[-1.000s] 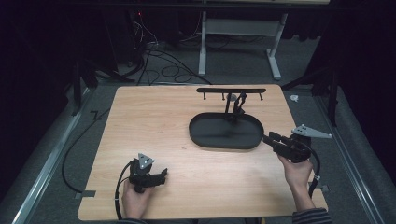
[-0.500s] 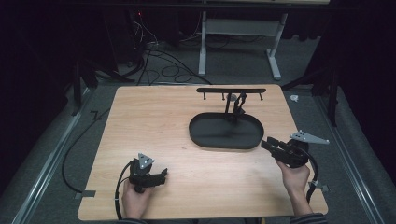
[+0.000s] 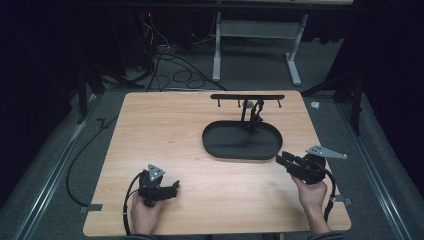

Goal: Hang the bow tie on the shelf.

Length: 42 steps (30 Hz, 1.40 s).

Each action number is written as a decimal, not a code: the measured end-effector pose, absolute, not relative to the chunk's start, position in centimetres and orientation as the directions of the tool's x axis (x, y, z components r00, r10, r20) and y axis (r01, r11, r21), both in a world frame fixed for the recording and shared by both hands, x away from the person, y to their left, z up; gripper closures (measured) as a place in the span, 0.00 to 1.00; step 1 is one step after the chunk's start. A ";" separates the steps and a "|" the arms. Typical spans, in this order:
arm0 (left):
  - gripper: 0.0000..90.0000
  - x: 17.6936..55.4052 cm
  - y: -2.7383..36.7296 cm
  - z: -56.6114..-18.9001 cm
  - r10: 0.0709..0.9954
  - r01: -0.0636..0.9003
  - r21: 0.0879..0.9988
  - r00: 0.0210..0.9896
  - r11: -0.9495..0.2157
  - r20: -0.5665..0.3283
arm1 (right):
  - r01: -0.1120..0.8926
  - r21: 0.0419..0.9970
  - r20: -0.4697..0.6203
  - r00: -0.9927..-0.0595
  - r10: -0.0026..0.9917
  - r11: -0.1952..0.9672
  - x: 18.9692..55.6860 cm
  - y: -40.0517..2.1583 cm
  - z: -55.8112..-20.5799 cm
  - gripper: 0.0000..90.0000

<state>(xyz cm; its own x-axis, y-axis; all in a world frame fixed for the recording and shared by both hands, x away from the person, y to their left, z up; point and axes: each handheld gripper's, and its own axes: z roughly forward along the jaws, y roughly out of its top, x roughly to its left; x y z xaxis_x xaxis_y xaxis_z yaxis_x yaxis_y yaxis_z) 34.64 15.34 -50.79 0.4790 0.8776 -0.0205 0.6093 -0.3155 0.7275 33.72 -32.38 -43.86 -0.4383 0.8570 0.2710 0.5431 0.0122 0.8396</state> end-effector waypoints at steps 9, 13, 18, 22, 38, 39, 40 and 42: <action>0.17 34.6 15.3 -50.8 0.878 0.609 0.728 0.479 -0.315 -0.021 | 0.562 0.827 0.295 -0.426 0.855 -0.005 33.4 -31.9 -45.3 0.68; 0.17 34.6 15.3 -50.8 0.878 0.609 0.727 0.479 -0.316 -0.021 | 0.565 0.825 0.288 -0.425 0.858 0.003 33.4 -31.7 -45.7 0.68; 0.17 34.6 15.3 -50.8 0.878 0.609 0.727 0.479 -0.316 -0.021 | 0.568 0.823 0.291 -0.422 0.859 0.000 33.3 -31.8 -46.0 0.67; 0.17 34.6 15.3 -50.8 0.878 0.609 0.727 0.479 -0.316 -0.021 | 0.573 0.819 0.285 -0.417 0.863 0.007 33.3 -31.7 -46.4 0.67; 0.17 34.7 15.3 -50.8 0.878 0.609 0.728 0.479 -0.315 -0.021 | 0.595 0.804 0.271 -0.398 0.877 0.022 33.2 -31.3 -47.9 0.66; 0.17 34.7 15.3 -50.8 0.878 0.609 0.728 0.479 -0.315 -0.021 | 0.601 0.799 0.276 -0.396 0.876 0.020 33.2 -31.2 -48.0 0.66; 0.17 34.7 15.3 -50.8 0.878 0.609 0.728 0.479 -0.315 -0.021 | 0.601 0.799 0.269 -0.399 0.877 0.028 33.2 -31.1 -48.2 0.66; 0.17 34.7 15.3 -50.8 0.878 0.609 0.728 0.479 -0.315 -0.021 | 0.604 0.795 0.256 -0.401 0.879 0.044 33.3 -30.8 -48.5 0.66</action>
